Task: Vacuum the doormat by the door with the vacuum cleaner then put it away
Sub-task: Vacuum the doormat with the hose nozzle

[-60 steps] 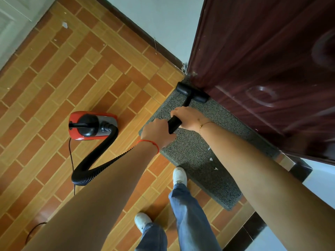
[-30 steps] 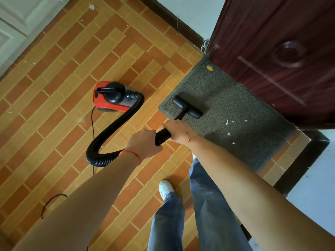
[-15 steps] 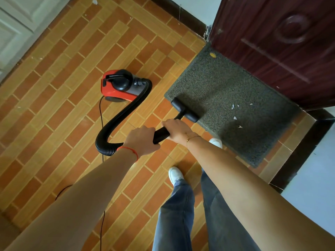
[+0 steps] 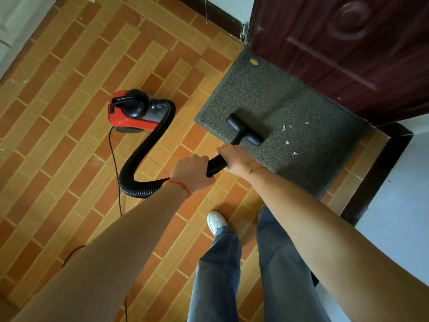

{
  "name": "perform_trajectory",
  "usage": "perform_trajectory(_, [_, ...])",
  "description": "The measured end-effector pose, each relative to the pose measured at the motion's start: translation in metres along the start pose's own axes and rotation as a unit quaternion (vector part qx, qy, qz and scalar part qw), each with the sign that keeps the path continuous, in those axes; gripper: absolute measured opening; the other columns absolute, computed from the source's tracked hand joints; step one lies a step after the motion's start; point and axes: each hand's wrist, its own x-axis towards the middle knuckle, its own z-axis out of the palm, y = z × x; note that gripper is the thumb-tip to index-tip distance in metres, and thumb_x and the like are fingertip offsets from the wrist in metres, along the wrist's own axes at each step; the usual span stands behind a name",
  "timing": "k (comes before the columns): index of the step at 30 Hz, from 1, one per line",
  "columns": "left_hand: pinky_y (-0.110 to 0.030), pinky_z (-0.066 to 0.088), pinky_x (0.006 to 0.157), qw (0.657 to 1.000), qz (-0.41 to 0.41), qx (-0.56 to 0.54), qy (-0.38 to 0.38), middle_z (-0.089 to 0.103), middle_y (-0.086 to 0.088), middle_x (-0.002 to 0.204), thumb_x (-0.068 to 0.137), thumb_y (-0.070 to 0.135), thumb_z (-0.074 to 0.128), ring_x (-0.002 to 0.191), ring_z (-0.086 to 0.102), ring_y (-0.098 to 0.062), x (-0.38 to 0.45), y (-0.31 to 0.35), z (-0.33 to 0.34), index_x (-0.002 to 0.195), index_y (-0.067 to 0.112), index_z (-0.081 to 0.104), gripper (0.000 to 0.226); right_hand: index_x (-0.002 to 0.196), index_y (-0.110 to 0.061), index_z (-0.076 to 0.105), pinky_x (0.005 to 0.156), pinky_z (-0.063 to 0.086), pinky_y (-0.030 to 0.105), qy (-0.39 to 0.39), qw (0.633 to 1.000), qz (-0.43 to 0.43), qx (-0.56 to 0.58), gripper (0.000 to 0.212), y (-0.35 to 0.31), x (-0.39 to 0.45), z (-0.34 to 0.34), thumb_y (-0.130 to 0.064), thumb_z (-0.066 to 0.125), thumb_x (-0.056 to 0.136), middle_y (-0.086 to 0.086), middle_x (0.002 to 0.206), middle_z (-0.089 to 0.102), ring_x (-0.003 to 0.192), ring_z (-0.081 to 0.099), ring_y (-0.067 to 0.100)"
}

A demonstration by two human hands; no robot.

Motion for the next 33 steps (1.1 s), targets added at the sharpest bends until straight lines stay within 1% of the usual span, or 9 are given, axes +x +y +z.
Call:
perform_trajectory(5, [-0.025,0.037,0.045,1.000,0.009,0.001,0.000,0.052,0.003,0.068,0.085,0.038,0.056,0.055,0.051,-0.013,0.031,0.045,-0.012,0.092,0.020,0.051,0.019,0.094,-0.009,0.053,0.058,0.041,0.031,0.024,1.000,0.010,0.011,0.006,0.053,-0.008,-0.015,-0.014,0.050,0.092,0.009,0.094,0.064,0.085,0.066,0.030])
perform_trajectory(8, [-0.025,0.038,0.046,1.000,0.014,0.010,-0.006,0.052,0.003,0.069,0.086,0.039,0.056,0.057,0.053,-0.016,0.051,0.075,-0.024,0.094,0.020,0.052,0.021,0.097,-0.010,0.055,0.059,0.038,0.030,0.022,0.999,0.018,0.015,0.008,0.088,-0.012,-0.026,-0.014,0.051,0.092,0.008,0.098,0.063,0.087,0.066,0.029])
perform_trajectory(13, [-0.026,0.037,0.044,1.000,0.011,-0.001,-0.004,0.051,0.002,0.068,0.086,0.037,0.055,0.056,0.052,-0.017,0.088,0.126,-0.039,0.095,0.018,0.054,0.021,0.094,-0.011,0.053,0.062,0.038,0.031,0.010,0.999,0.029,0.018,0.004,0.148,-0.016,-0.047,-0.011,0.052,0.090,0.007,0.101,0.061,0.091,0.064,0.029])
perform_trajectory(17, [-0.025,0.035,0.044,1.000,0.004,-0.018,0.010,0.049,0.003,0.065,0.084,0.033,0.055,0.054,0.050,-0.016,0.118,0.166,-0.055,0.090,0.018,0.053,0.017,0.092,-0.013,0.051,0.066,0.043,0.033,0.006,0.999,0.033,0.012,0.006,0.195,-0.019,-0.068,-0.008,0.052,0.090,0.007,0.105,0.062,0.095,0.064,0.029])
perform_trajectory(21, [-0.026,0.035,0.046,0.999,0.006,-0.042,0.018,0.049,0.002,0.066,0.083,0.031,0.056,0.057,0.052,-0.018,0.148,0.201,-0.070,0.090,0.016,0.055,0.016,0.096,-0.011,0.054,0.073,0.047,0.037,0.015,0.999,0.032,0.028,0.005,0.240,-0.022,-0.090,-0.009,0.053,0.091,0.007,0.107,0.061,0.097,0.064,0.028])
perform_trajectory(25, [-0.024,0.032,0.042,0.999,0.008,-0.047,0.015,0.048,0.004,0.064,0.084,0.033,0.057,0.053,0.049,-0.014,0.174,0.231,-0.083,0.089,0.017,0.054,0.017,0.089,-0.013,0.050,0.068,0.042,0.031,0.018,0.999,0.034,0.026,0.006,0.277,-0.023,-0.108,-0.007,0.052,0.091,0.006,0.105,0.061,0.093,0.063,0.026])
perform_trajectory(28, [-0.023,0.033,0.042,0.998,0.006,-0.053,0.023,0.049,0.004,0.064,0.084,0.032,0.057,0.052,0.049,-0.014,0.190,0.248,-0.090,0.091,0.015,0.056,0.018,0.084,-0.016,0.044,0.065,0.043,0.032,0.014,0.999,0.041,0.026,0.013,0.300,-0.020,-0.119,-0.007,0.051,0.091,0.006,0.104,0.060,0.090,0.064,0.026])
perform_trajectory(30, [-0.024,0.035,0.044,0.998,0.008,-0.053,0.028,0.048,0.004,0.064,0.084,0.032,0.056,0.053,0.050,-0.015,0.199,0.257,-0.096,0.093,0.015,0.056,0.020,0.085,-0.016,0.044,0.062,0.041,0.032,0.014,0.999,0.046,0.019,0.014,0.312,-0.018,-0.126,-0.006,0.051,0.091,0.006,0.105,0.061,0.089,0.064,0.026])
perform_trajectory(33, [-0.024,0.034,0.044,0.998,0.012,-0.048,0.034,0.046,0.005,0.064,0.084,0.033,0.057,0.052,0.047,-0.014,0.210,0.268,-0.104,0.094,0.016,0.055,0.020,0.084,-0.016,0.045,0.062,0.039,0.031,0.017,0.999,0.047,0.021,0.013,0.327,-0.015,-0.136,-0.006,0.051,0.091,0.007,0.102,0.062,0.089,0.065,0.026])
